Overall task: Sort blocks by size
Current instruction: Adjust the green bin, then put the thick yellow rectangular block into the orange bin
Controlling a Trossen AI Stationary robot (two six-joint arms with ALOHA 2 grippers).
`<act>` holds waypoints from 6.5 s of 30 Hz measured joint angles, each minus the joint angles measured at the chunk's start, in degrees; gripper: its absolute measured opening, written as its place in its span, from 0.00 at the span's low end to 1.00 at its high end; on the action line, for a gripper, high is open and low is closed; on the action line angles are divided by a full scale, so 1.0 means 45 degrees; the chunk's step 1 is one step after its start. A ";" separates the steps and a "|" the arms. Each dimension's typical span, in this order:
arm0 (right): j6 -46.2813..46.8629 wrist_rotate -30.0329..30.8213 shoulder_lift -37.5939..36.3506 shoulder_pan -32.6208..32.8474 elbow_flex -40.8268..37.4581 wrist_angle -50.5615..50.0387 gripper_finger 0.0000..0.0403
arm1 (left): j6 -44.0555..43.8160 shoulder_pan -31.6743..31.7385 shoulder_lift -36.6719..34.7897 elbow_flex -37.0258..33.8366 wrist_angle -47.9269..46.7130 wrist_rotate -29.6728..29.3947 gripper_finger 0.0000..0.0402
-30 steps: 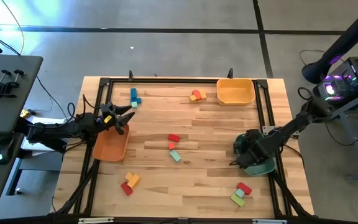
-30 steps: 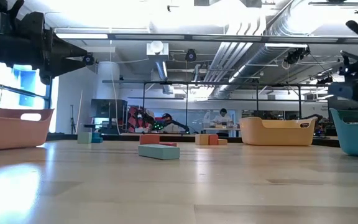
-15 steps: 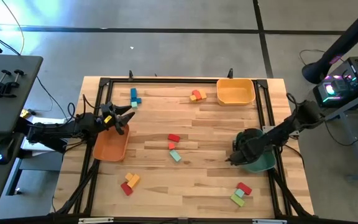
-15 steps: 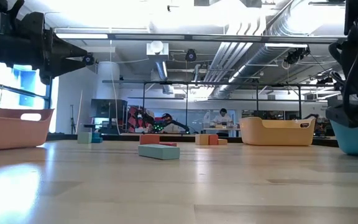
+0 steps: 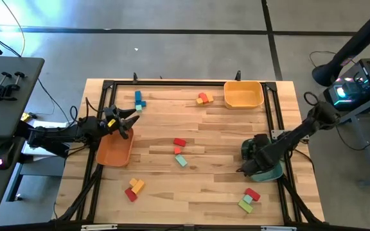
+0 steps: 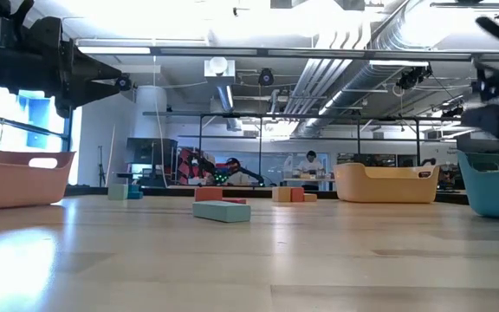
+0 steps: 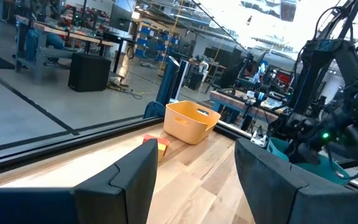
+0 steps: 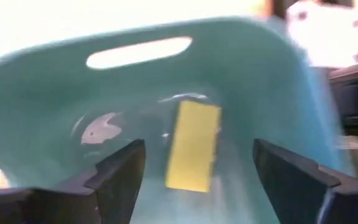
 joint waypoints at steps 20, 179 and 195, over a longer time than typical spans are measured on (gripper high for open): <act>-0.9220 0.1987 0.0160 -0.1530 0.1281 0.6693 0.68 | -0.0223 -0.0001 0.0000 0.0000 0.0023 0.0000 0.50; -3.1870 -0.1711 0.3361 -1.1370 -0.1049 2.8181 0.41 | 1.2442 0.0000 0.0525 0.0015 0.6342 -0.4968 0.50; -3.1793 -0.4149 0.5467 -1.2967 0.4334 2.2608 0.56 | 1.2040 0.0756 0.0578 0.0014 0.4165 -0.4689 0.50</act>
